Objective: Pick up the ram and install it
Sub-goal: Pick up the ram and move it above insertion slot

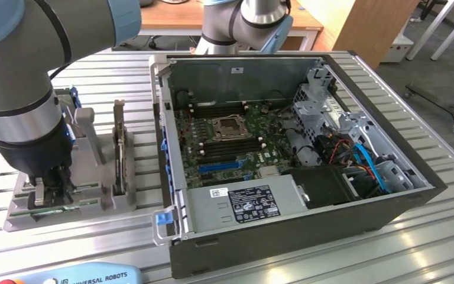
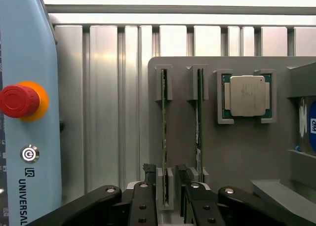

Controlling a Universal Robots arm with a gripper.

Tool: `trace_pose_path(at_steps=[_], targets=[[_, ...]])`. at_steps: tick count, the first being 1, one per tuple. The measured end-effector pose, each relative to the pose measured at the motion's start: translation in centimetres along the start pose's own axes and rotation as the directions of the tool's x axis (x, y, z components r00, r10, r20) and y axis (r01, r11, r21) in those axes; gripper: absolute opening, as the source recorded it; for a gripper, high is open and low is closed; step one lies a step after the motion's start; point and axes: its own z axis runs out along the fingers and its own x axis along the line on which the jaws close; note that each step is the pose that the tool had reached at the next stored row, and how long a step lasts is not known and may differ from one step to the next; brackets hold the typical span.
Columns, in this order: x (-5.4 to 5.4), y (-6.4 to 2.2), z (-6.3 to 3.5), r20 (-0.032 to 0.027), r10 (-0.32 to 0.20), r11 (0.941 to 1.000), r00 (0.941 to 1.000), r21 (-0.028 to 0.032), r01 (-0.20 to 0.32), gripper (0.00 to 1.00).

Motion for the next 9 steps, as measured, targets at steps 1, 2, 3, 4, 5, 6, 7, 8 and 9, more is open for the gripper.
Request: trace_pose_path(at_steps=[1, 2, 3, 4, 5, 6, 7, 8, 9], targets=[[0.0, -0.01, 0.16, 0.0, 0.0, 1.0, 1.0, -0.0007, 0.0, 0.3], [0.0, -0.01, 0.3, -0.0001, 0.0, 1.0, 1.0, -0.0014, 0.0, 0.3], [0.01, -0.02, 0.43, 0.0, 0.0, 1.0, 1.0, -0.0019, 0.0, 0.3], [0.01, -0.03, 0.56, 0.0, 0.0, 1.0, 1.0, -0.0024, 0.0, 0.3], [0.01, -0.04, 0.68, 0.0, 0.0, 1.0, 1.0, -0.0029, 0.0, 0.3], [0.01, -0.05, 0.81, -0.0001, 0.0, 1.0, 1.0, -0.0034, 0.0, 0.3], [0.01, -0.05, 0.91, -0.0001, 0.0, 1.0, 1.0, -0.0038, 0.0, 0.3], [0.02, -0.06, 1.02, -0.0002, 0.0, 1.0, 1.0, -0.0042, 0.0, 0.3], [0.02, -0.07, 1.14, -0.0001, 0.0, 1.0, 1.0, -0.0045, 0.0, 0.3]])
